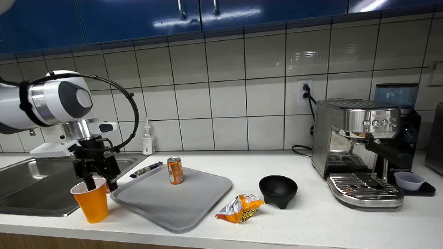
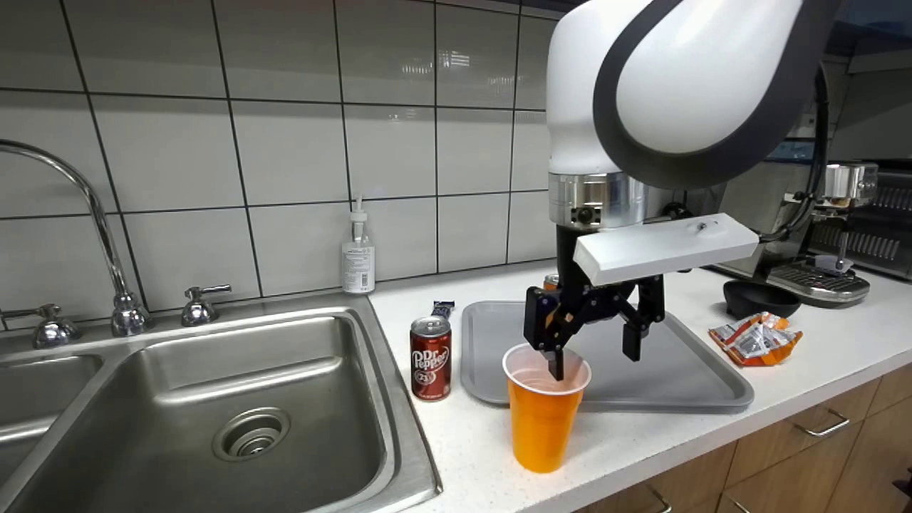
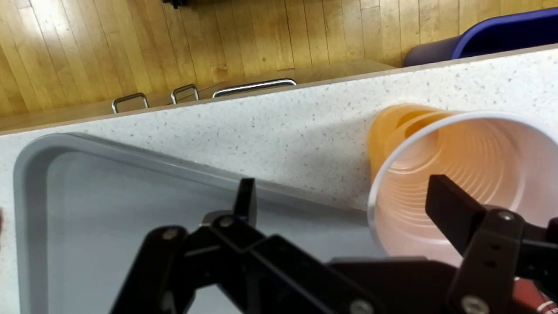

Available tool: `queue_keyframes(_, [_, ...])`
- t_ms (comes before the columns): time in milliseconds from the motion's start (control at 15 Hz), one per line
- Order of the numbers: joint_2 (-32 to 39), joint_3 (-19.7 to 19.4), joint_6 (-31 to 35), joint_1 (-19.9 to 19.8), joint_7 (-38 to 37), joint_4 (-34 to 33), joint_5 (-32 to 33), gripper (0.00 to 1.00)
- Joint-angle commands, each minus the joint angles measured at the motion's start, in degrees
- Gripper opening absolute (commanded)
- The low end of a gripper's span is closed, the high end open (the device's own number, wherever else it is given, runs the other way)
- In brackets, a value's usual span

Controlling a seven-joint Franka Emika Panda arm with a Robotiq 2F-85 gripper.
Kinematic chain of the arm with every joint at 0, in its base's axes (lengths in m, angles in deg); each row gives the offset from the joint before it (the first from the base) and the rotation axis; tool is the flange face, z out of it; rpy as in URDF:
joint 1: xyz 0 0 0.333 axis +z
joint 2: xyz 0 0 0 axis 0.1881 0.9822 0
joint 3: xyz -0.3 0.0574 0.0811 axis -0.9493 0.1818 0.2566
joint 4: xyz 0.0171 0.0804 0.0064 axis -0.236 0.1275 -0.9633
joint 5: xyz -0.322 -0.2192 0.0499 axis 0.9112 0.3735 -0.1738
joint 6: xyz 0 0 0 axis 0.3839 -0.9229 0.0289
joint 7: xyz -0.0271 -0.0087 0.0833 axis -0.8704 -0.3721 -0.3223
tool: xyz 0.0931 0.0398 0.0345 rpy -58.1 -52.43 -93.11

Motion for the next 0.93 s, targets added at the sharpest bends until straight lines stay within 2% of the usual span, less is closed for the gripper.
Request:
queue_keyframes(0, [1.76,0.81,1.59,-1.17,3.54,-1.03,-2.22,0.75])
queue_keyframes(67, [2.02,0.76,1.78,-1.11,3.83,-1.17,-2.39,0.72])
queue_keyframes(133, [2.22,0.7,1.95,-1.07,4.12,-1.28,-2.52,0.65])
queue_keyframes(667, [2.34,0.64,2.51,-0.87,5.39,-1.28,-3.2,0.03])
queue_keyframes(733, [2.23,0.67,2.5,-0.86,5.49,-1.21,-3.29,0.0])
queue_keyframes(867, [1.67,0.84,2.88,-0.81,5.92,-1.07,-3.9,0.0])
